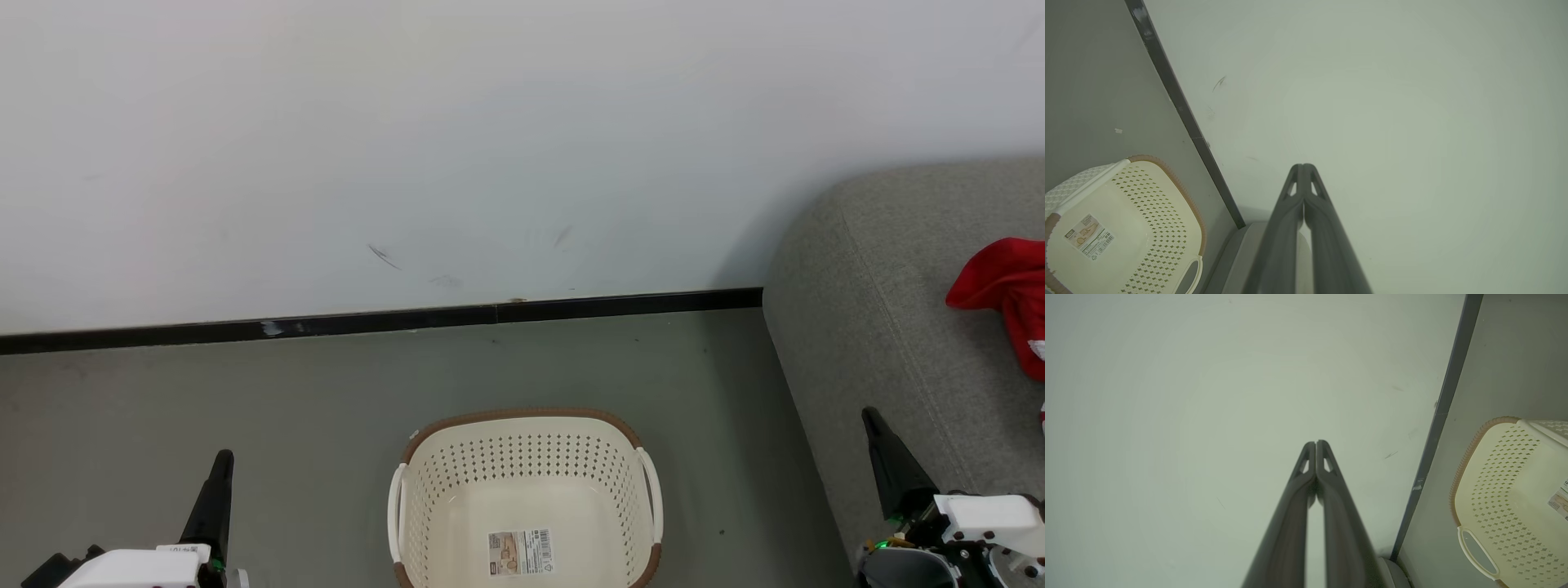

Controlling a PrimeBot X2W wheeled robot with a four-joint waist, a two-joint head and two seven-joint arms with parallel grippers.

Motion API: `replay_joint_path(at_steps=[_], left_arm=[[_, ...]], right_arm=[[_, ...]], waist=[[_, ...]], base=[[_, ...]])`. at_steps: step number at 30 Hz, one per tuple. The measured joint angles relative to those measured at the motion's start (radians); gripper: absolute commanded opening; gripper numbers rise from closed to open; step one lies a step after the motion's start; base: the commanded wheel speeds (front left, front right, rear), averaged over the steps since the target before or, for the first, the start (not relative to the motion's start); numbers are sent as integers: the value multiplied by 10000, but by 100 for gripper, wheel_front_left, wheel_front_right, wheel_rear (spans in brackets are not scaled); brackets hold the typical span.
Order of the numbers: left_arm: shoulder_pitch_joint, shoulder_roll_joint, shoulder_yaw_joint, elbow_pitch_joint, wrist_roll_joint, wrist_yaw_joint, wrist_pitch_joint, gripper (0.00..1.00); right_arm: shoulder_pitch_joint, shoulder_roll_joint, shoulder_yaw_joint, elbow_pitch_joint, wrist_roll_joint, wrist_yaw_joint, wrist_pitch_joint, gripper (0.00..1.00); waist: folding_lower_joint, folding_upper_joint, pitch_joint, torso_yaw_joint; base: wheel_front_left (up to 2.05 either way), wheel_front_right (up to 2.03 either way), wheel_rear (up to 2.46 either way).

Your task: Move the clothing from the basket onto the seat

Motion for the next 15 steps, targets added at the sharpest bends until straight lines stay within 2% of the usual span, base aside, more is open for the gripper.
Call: replay_joint_path(at_steps=[15], left_arm=[[-2, 0, 0, 13, 0, -27, -2, 0]], right_arm=[[-2, 0, -25, 44, 0, 0, 8, 0]], waist=[[-1, 0, 0, -1]], base=[[0, 0, 0]])
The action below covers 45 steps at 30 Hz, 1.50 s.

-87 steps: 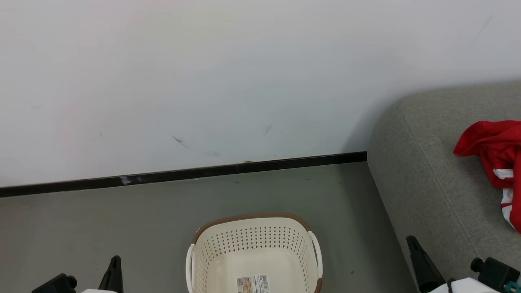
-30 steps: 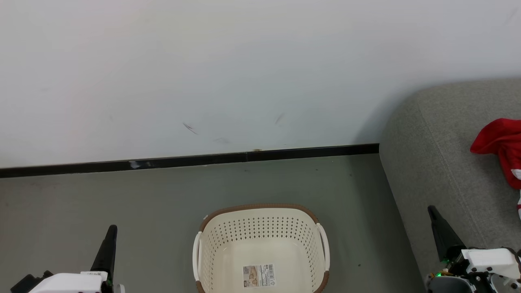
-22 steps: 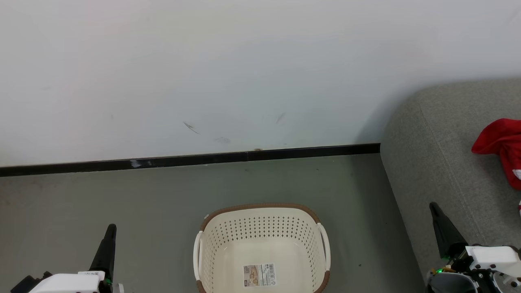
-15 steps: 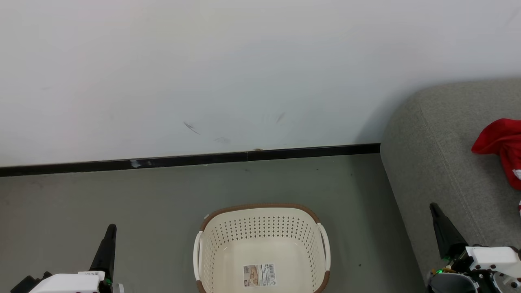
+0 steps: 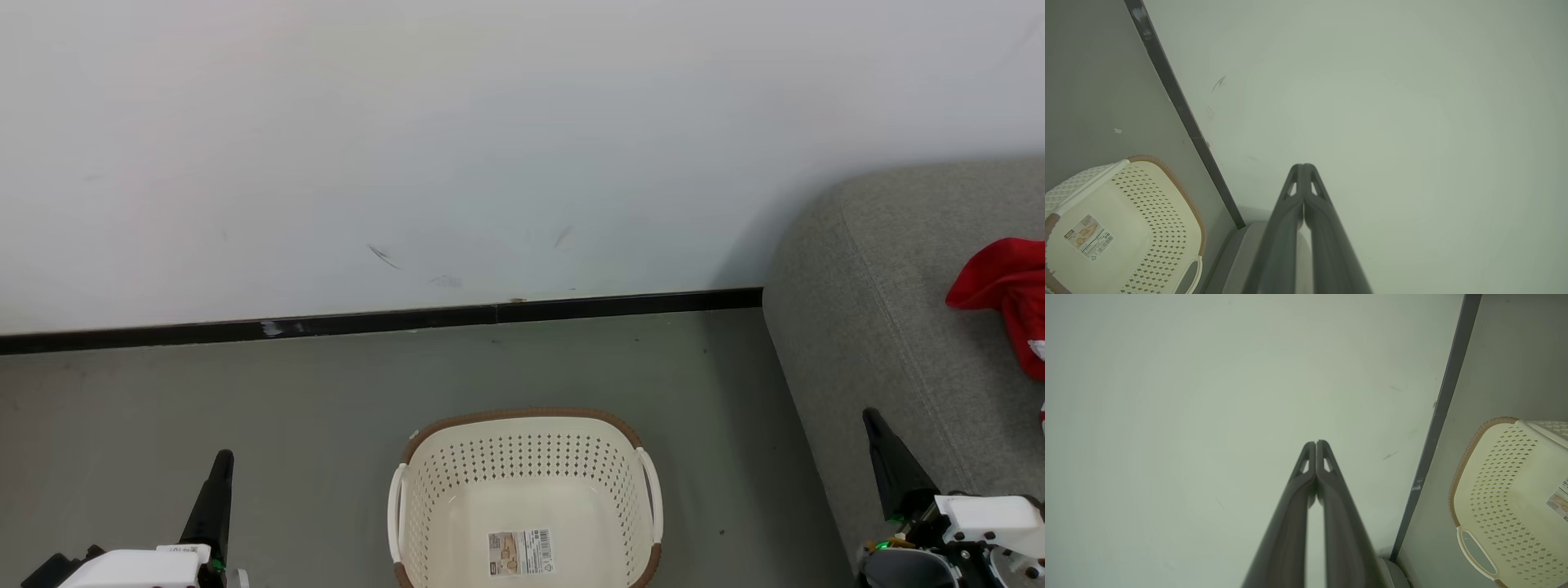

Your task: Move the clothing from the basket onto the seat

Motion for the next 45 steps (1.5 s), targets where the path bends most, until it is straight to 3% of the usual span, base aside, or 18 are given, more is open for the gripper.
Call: replay_joint_path(at_steps=[45], left_arm=[[-2, -2, -2, 27, 0, -2, 0, 0]], right_arm=[[-7, 19, -56, 27, -8, 0, 8, 0]], waist=[[-3, 0, 0, -1]], base=[[0, 0, 0]])
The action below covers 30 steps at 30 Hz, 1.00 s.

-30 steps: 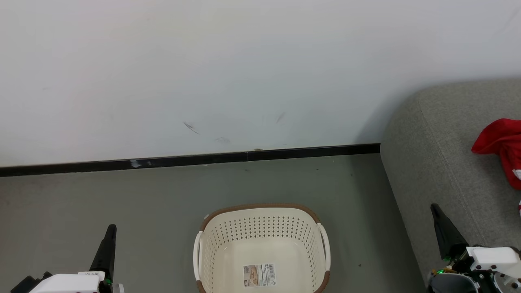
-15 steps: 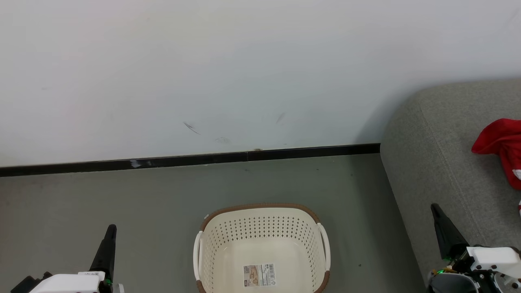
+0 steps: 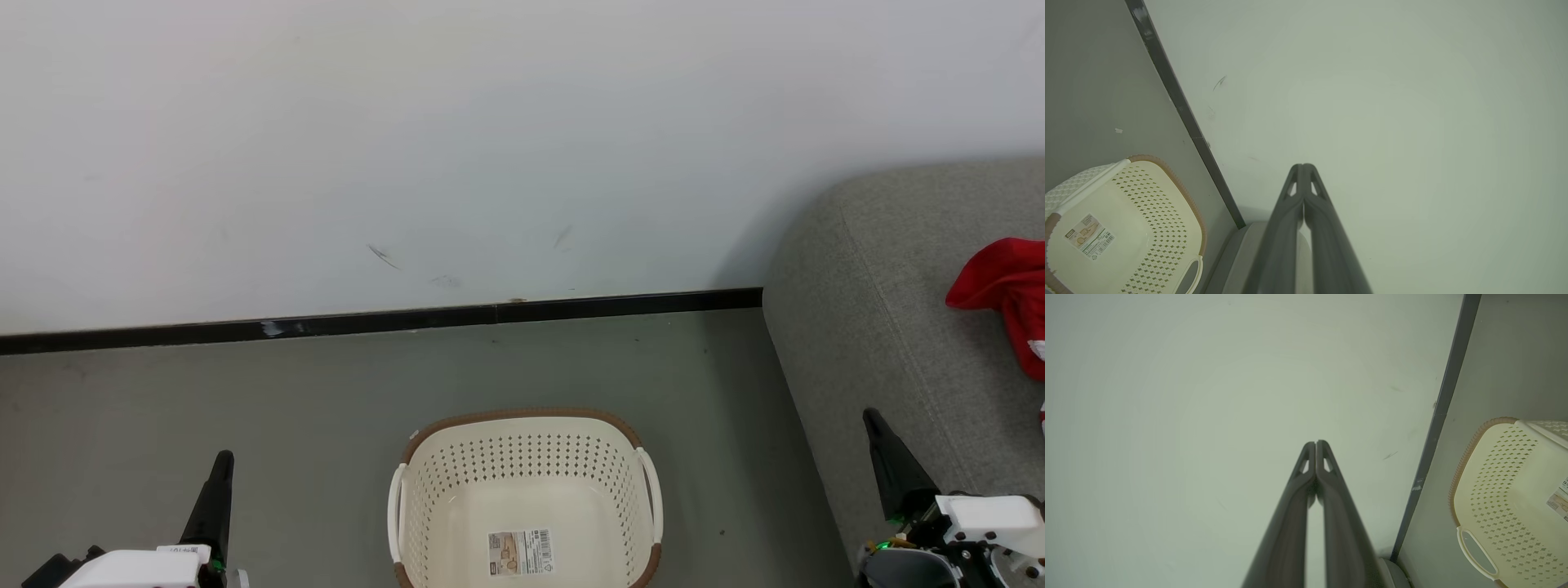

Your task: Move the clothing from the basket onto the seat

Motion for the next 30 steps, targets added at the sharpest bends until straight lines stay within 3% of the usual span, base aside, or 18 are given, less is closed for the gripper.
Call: replay_joint_path(at_steps=[30], left_arm=[[-1, 0, 0, 2, 0, -13, 0, 0]], right_arm=[[-5, 29, -48, 10, -19, 0, 100, 0]], waist=[[0, 0, 1, 0]], base=[[0, 0, 0]])
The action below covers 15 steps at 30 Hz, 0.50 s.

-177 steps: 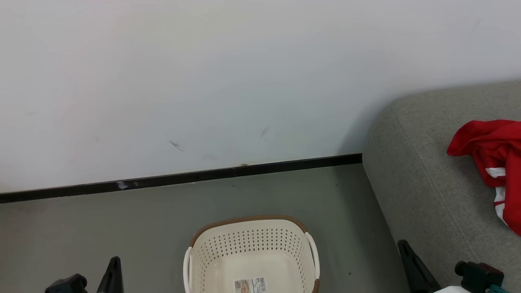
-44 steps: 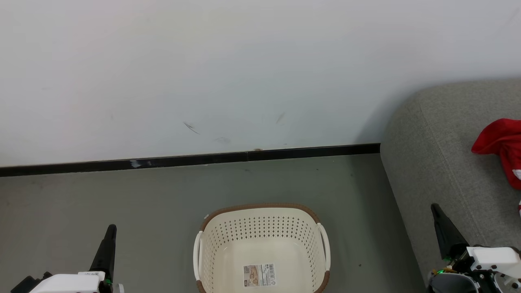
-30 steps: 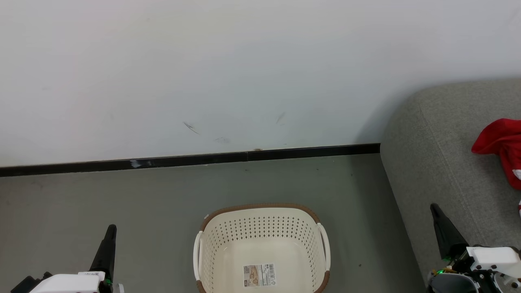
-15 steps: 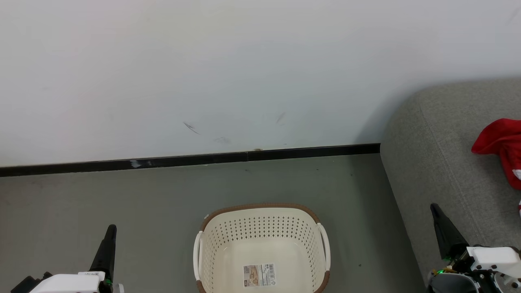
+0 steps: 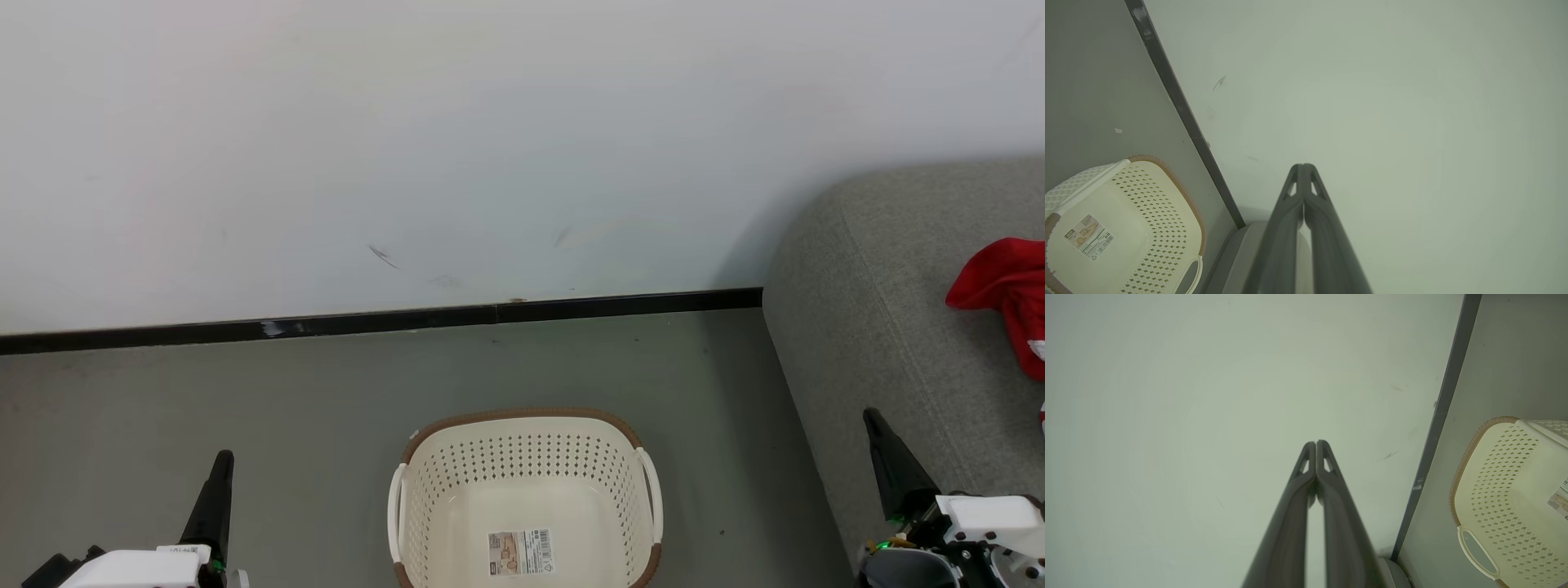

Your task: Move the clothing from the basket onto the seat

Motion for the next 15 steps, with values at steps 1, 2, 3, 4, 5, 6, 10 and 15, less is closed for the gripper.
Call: replay_joint_path(at_steps=[1, 2, 3, 4, 5, 6, 10, 15], left_arm=[[0, 0, 0, 0, 0, 0, 0, 0], [0, 0, 0, -2, 0, 0, 0, 0], [0, 0, 0, -2, 0, 0, 0, 0], [0, 0, 0, -2, 0, 0, 0, 0], [0, 0, 0, -2, 0, 0, 0, 0], [0, 0, 0, -2, 0, 0, 0, 0], [0, 0, 0, -2, 0, 0, 0, 0], [0, 0, 0, -4, 0, 0, 0, 0]], right_arm=[[0, 4, 0, 0, 0, 0, 0, 0], [0, 8, -2, 0, 0, 0, 0, 0], [0, 12, -2, 0, 0, 0, 0, 0], [0, 13, -4, 0, 0, 0, 0, 0], [0, 15, -6, 0, 0, 0, 0, 0], [0, 15, -8, 0, 0, 0, 0, 0], [0, 19, -21, 2, -2, 0, 0, 0], [0, 23, -35, 4, -58, 0, 4, 0]], waist=[[0, 0, 0, 0], [0, 0, 0, 0], [0, 0, 0, 0], [0, 0, 0, 0], [0, 0, 0, 0], [0, 0, 1, 0], [0, 0, 1, 0], [0, 0, 1, 0]], base=[[0, 0, 0], [0, 0, 0], [0, 0, 0], [0, 0, 0], [0, 0, 0], [0, 0, 0], [0, 0, 0], [0, 0, 0]])
